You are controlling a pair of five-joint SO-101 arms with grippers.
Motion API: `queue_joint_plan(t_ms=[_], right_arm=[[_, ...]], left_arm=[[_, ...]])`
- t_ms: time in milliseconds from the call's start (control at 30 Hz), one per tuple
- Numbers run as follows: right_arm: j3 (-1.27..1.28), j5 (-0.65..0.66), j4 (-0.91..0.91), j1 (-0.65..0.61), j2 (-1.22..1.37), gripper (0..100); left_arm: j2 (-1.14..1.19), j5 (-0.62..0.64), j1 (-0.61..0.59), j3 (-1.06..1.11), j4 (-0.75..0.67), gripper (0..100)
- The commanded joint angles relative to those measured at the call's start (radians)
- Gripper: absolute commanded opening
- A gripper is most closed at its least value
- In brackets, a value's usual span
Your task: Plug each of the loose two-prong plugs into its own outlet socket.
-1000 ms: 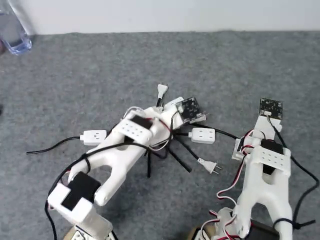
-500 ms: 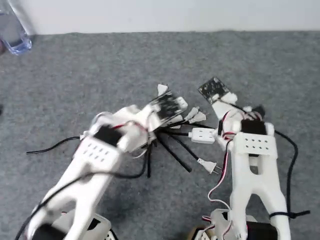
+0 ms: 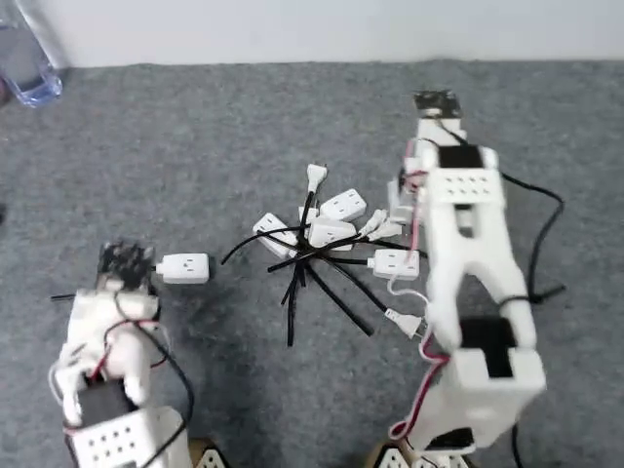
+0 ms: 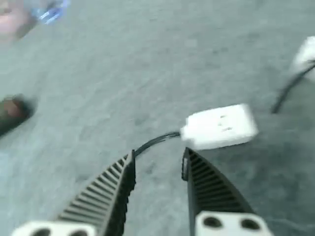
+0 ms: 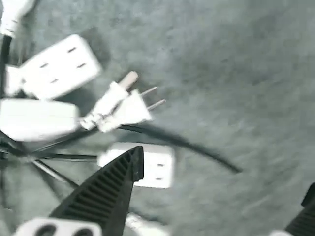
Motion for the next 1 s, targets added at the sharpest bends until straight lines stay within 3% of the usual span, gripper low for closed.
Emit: queue_joint_plan(t_ms=[0,133,433,700,967], right_arm=[[-0.158,-0.055,0.071,-0.082,0.056,47.8],[-0.247,-0.058,0.073,-0.136,0.127,47.8],[-0.319,-0.124,0.018,-0.133,0.337,47.4],[-0.381,-0.12,0.007,-0.107,0.424,22.9],[-0.377,0.0,0.013,-0.013,0.489,27.6]], left_arm=[[-0.25,0.014,-0.069,0.15,0.035,15],[-0.298,0.008,-0.075,0.166,0.104,15],[-0.301,0.006,-0.075,0.188,0.109,15],[-0.301,-0.04,-0.075,0.191,0.109,15],[-0.301,-0.048,-0.072,0.199,0.11,15]])
